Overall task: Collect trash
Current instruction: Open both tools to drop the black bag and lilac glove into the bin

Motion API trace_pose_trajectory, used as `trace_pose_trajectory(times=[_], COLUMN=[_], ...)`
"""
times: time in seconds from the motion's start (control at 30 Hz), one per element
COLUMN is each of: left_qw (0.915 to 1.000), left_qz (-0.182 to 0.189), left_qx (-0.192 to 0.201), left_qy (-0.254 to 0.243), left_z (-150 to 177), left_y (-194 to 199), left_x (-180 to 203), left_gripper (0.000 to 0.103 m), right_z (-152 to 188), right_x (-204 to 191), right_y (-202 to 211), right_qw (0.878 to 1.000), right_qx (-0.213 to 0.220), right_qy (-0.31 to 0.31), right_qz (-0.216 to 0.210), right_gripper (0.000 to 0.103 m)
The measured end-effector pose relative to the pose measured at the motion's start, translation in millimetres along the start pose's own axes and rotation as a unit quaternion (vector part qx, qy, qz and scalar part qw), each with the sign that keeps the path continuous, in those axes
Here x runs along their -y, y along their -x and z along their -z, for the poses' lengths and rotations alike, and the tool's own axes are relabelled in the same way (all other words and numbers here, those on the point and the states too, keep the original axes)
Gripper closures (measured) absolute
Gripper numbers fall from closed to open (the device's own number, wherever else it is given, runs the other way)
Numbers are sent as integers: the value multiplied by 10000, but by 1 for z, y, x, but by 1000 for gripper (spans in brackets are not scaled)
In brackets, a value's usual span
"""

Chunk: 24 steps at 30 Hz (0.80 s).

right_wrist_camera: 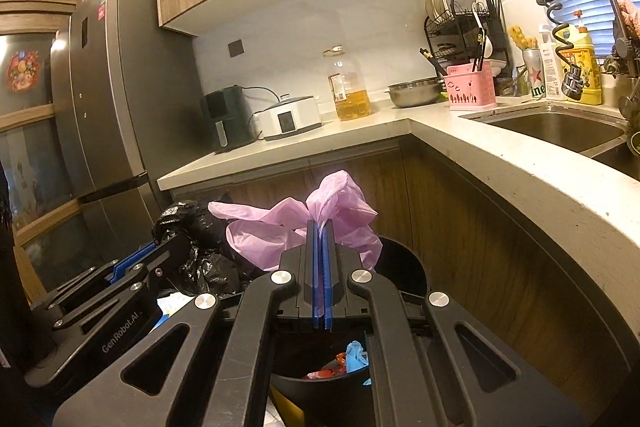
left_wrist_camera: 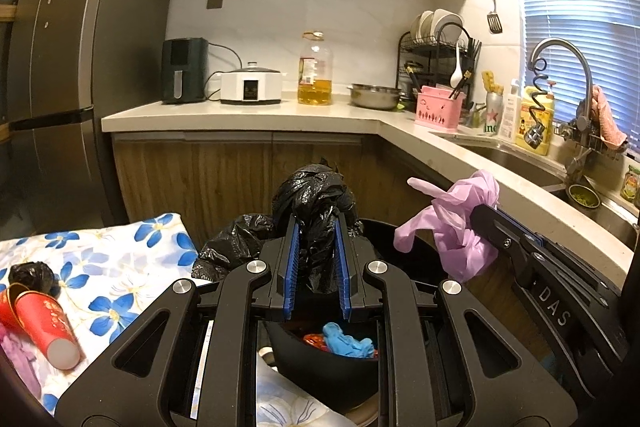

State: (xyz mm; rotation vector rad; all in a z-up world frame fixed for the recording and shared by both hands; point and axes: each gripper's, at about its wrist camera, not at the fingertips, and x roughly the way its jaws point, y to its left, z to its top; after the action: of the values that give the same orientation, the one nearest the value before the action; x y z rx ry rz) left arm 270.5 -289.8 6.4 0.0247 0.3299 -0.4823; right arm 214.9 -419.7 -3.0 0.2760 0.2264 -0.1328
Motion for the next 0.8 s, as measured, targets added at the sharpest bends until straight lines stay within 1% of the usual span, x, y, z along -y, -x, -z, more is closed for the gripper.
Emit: trace_pose_trajectory(times=[0.4, 0.6, 0.63, 0.7, 0.77, 0.8], left_qw=[10000, 9999, 9999, 9999, 9997, 9996], left_qz=[66, 93, 96, 113, 166, 193], left_qx=[-46, -92, -100, -122, -160, -182], left_qy=[2, 33, 44, 46, 81, 97], left_z=[0, 2, 2, 3, 4, 5], left_y=[-11, -19, -21, -23, -26, -27], left_x=[-3, -3, -3, -4, -5, -5], left_gripper=[87, 86, 85, 83, 79, 75], right_z=[-2, 1, 0, 0, 0, 0], right_x=[2, 3, 3, 4, 6, 8], right_y=[-9, -17, -18, -19, -19, -19], right_qw=[10000, 9999, 9999, 9999, 9998, 9998], right_qx=[-36, -143, -149, -149, -141, -138], right_qy=[-10, -28, -37, -64, -94, -119], right_qz=[-40, -57, -54, -49, -45, -42], right_gripper=[100, 100, 100, 94, 91, 89])
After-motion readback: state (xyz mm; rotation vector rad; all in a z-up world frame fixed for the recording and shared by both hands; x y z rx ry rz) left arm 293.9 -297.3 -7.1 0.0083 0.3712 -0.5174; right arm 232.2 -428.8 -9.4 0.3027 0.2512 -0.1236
